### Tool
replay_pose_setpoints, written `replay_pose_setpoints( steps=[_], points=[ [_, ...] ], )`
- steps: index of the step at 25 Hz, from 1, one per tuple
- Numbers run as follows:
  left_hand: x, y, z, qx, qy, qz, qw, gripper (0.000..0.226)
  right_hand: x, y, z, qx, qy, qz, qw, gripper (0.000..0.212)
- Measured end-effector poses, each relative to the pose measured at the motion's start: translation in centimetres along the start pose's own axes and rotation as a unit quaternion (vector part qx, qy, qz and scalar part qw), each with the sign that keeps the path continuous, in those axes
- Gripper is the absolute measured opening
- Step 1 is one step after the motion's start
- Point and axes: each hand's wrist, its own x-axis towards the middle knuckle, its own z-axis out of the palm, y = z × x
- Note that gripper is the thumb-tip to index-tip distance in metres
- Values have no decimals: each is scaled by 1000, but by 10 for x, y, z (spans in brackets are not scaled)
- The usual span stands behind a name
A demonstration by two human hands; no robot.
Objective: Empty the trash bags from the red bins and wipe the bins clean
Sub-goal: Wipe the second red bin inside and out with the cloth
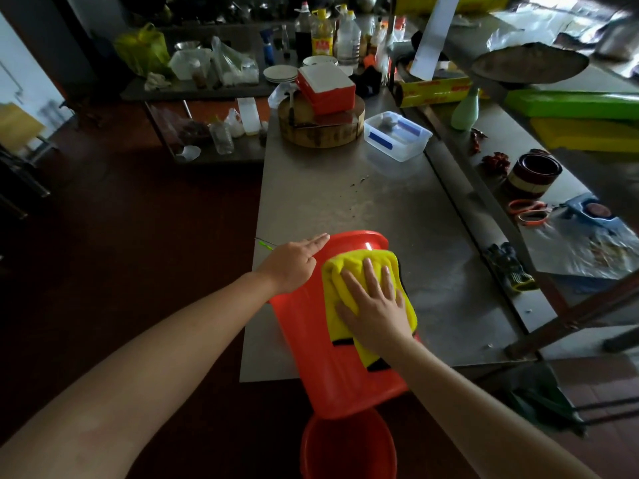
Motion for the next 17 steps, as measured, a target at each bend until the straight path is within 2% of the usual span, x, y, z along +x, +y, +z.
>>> replay_pose_setpoints(
  steps=[5, 9, 12, 17],
  points=[
    [-12, -7, -7, 11, 4, 2, 1000, 55, 43, -20, -8, 3, -35, 0, 999, 70],
    [-18, -5, -9, 48, -4, 0, 999, 56, -12, -8, 7, -18, 10, -25, 999, 69],
    [-26, -3, -5, 70, 20, -7, 997, 56, -70, 11, 20, -26, 42, -36, 998, 68],
    [-7, 18, 1, 192, 85, -76, 975, 37, -122, 16, 29, -25, 61, -70, 995, 66]
  ],
)
